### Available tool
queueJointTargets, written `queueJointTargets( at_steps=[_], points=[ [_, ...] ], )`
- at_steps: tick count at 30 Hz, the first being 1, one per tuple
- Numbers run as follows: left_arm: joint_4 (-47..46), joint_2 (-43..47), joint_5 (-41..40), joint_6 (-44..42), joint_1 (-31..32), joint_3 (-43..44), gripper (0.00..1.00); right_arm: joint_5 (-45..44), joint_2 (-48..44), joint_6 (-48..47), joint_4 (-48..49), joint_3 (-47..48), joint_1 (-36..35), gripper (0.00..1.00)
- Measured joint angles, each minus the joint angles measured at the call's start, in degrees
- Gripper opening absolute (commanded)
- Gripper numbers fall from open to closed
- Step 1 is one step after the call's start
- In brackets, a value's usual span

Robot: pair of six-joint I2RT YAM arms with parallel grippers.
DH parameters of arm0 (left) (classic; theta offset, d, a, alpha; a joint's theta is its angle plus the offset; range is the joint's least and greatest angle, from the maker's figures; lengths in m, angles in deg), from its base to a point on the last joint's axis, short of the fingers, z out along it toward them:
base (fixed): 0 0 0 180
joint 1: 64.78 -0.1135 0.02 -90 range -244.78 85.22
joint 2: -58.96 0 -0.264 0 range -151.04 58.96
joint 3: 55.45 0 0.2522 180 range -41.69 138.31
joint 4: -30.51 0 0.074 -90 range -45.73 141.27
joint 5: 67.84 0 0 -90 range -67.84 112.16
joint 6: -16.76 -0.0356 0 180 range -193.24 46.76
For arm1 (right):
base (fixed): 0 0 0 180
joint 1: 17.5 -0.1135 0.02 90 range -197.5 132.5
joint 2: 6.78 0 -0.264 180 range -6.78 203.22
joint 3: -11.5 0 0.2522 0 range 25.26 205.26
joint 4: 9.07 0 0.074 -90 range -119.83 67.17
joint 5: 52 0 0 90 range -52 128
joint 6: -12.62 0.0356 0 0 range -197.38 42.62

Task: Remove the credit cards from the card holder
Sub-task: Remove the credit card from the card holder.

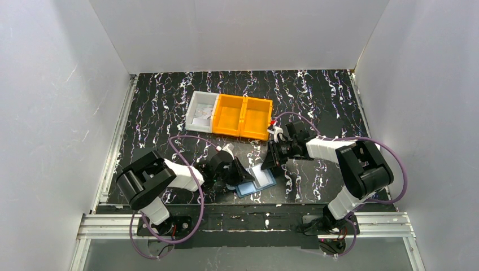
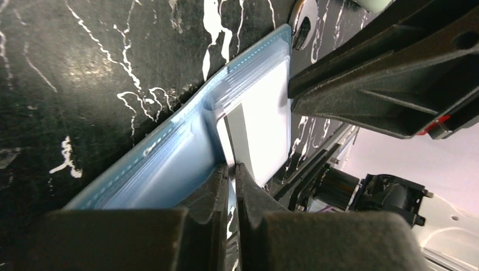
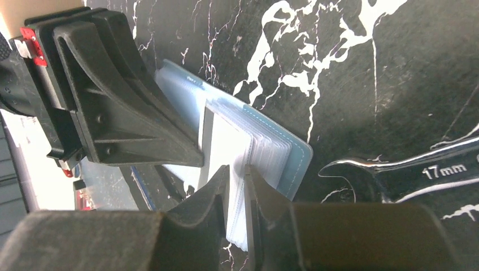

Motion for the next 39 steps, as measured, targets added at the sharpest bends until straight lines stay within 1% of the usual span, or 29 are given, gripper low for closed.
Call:
queueJointTargets(
  at_steps=[4, 10, 16, 18, 21, 25, 27, 32, 39],
  points=[
    [-3.61, -1.07, 1.75, 1.36, -0.46, -1.14, 0.00, -0.79, 0.02, -0.52, 0.02, 0.31, 0.00, 0.24],
    [-9.92, -1.18, 1.60, 2.01, -0.96, -4.87, 0.00, -0.90, 0.15, -0.61, -0.17, 0.55, -0.20, 0.26],
    [-17.97, -0.98, 1.22, 2.21, -1.97, -10.19, 0.00, 0.26, 0.13, -1.22, -0.39, 0.63, -0.68, 0.37],
    [-20.61, -1.33, 1.36, 2.19, -2.29, -11.54, 0.00, 0.98, -0.02, -1.73, -0.37, 0.63, -0.37, 0.38],
    [-25.38, -3.50, 1.99, 2.56, -2.71, -12.68, 0.00, 1.62, -0.42, -2.78, -0.70, 0.55, 0.15, 0.38],
    [-37.83, -9.53, 3.61, 4.57, -3.98, -15.67, 0.00, 1.33, -0.46, -4.17, -1.70, 0.44, 1.64, 0.39],
    [-41.94, -10.47, 3.80, 5.01, -4.68, -17.73, 0.00, 1.46, -0.46, -5.31, -1.97, 0.39, 1.90, 0.40],
    [-42.42, -7.54, 3.23, 4.61, -5.31, -21.20, 0.00, 3.37, -0.52, -7.91, -3.06, 0.39, 1.90, 0.42],
    [-40.52, -3.98, 2.64, 3.58, -5.33, -23.06, 0.00, 7.32, -0.79, -10.16, -3.61, 0.37, 1.92, 0.48]
  ],
)
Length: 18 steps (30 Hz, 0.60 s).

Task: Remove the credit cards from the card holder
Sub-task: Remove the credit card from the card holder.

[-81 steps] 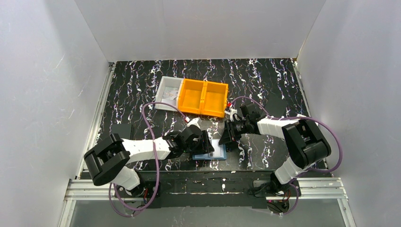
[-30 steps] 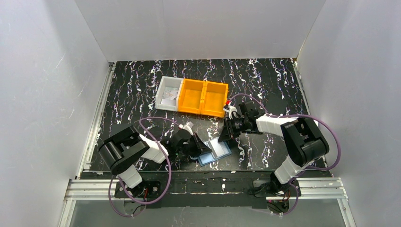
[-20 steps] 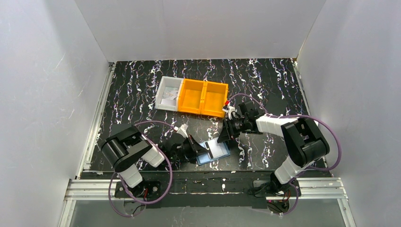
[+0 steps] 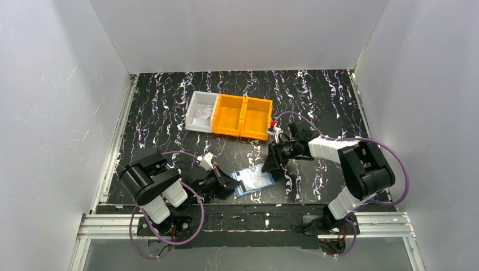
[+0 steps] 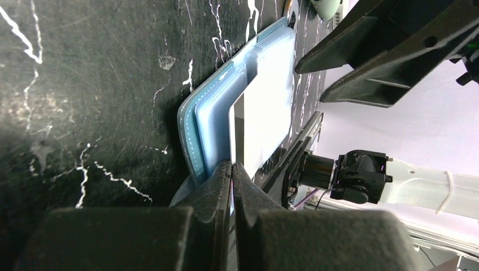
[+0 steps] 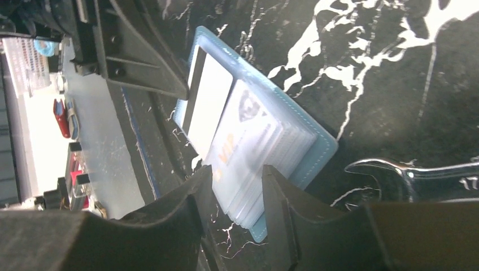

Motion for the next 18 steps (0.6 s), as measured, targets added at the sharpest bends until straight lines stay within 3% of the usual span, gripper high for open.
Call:
queueJointTargets(
  at_steps=[6, 18],
  points=[
    [6.80, 6.49, -0.50, -2.29, -0.11, -0.37, 0.00, 3.15, -0.90, -2.60, -0.61, -0.09, -0.02, 0.50],
    [28.30, 27.10, -0.31, -14.23, -0.26, 2.32, 0.00, 7.56, -1.55, -8.17, -2.80, -0.11, -0.35, 0.71]
  ],
)
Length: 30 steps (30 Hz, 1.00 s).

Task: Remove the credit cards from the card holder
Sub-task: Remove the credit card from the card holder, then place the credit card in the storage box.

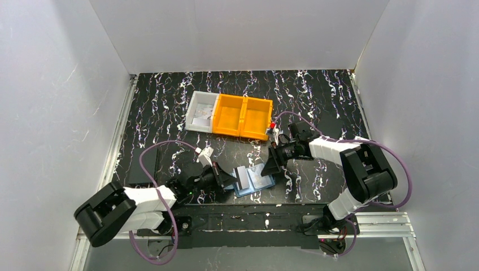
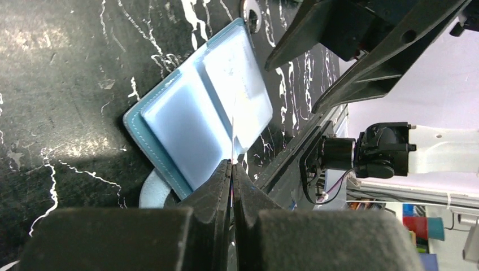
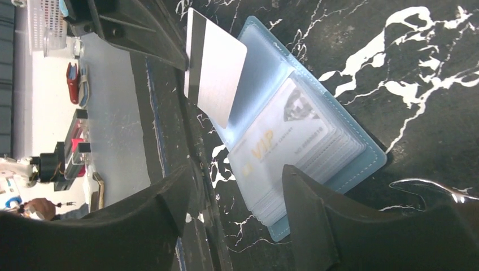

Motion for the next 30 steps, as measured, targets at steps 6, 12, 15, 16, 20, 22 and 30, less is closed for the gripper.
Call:
queueJointTargets(
  at_steps=[6, 12, 15, 16, 20, 22, 30],
  points=[
    [6.78, 6.40, 0.81, -4.74, 0.02, 0.72, 0.00, 1.62, -0.85, -3.13, -1.16, 0.00, -1.55, 0.84],
    [9.53, 5.07, 3.28, -6.60, 0.15, 3.82, 0.00, 3.17, -0.85, -4.98, -1.70, 0.00, -2.71, 0.88],
    [9.70, 4.87, 4.31, -7.06, 0.52, 5.79, 0.00, 3.80, -0.85, -4.92, -1.70, 0.00, -2.71, 0.90],
    [9.68, 4.87, 4.55, -7.19, 0.61, 6.29, 0.00, 4.02, -0.85, -4.87, -1.68, 0.02, -2.71, 0.90],
    [9.27, 4.46, 5.53, -7.41, 1.27, 8.57, 0.00, 5.64, -0.85, -4.61, -1.68, 0.07, -2.69, 0.90],
    [8.76, 3.50, 5.90, -7.41, 1.86, 9.46, 0.00, 7.04, -0.85, -4.00, -1.60, 0.09, -2.38, 0.89],
    [7.04, -0.33, 6.69, -7.19, 3.96, 11.23, 0.00, 11.15, -1.36, 4.57, 5.75, -0.20, -0.90, 0.81]
  ],
)
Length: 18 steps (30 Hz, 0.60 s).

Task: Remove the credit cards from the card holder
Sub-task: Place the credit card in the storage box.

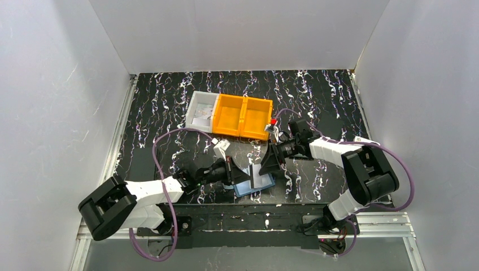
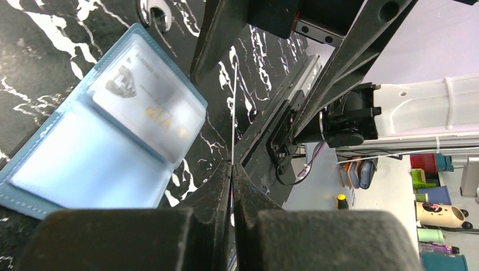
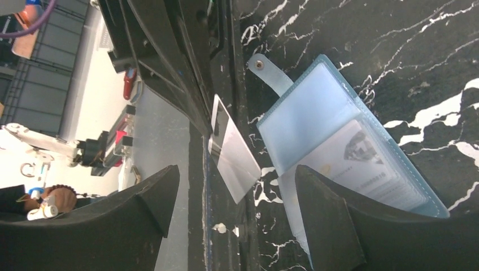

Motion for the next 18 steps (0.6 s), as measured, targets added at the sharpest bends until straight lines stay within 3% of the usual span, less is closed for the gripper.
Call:
queueJointTargets(
  at_steps=[5, 6, 8, 10, 12, 15, 18],
  points=[
    [-1.27, -0.72, 0.17, 0.22, 0.55, 1.36, 0.00, 1.62, -0.98, 3.93, 3.63, 0.00, 0.13, 0.62],
    [-1.53, -0.83, 0.17, 0.24, 0.57, 1.51, 0.00, 1.81, -0.98, 4.35, 3.96, 0.00, 0.17, 0.54],
    [-2.21, -1.07, 0.17, 0.28, 0.57, 1.60, 0.00, 2.56, -0.98, 5.53, 4.50, 0.00, 0.42, 0.25],
    [-2.40, -1.22, 0.15, 0.37, 0.57, 1.60, 0.00, 2.99, -0.98, 5.68, 5.18, 0.00, 0.59, 0.03],
    [-2.45, -1.22, -0.09, 0.59, 0.57, 1.60, 0.00, 3.78, -1.05, 6.27, 5.25, 0.00, 0.87, 0.01],
    [-2.64, -0.98, -1.62, 1.60, 0.57, 1.20, 0.32, 4.50, -2.03, 5.27, 4.13, 0.02, 1.09, 0.01],
    [-2.91, 1.05, -4.02, 3.58, 0.61, -0.68, 0.66, 3.41, -4.63, -1.66, -2.71, 0.70, 1.20, 0.01]
  ],
)
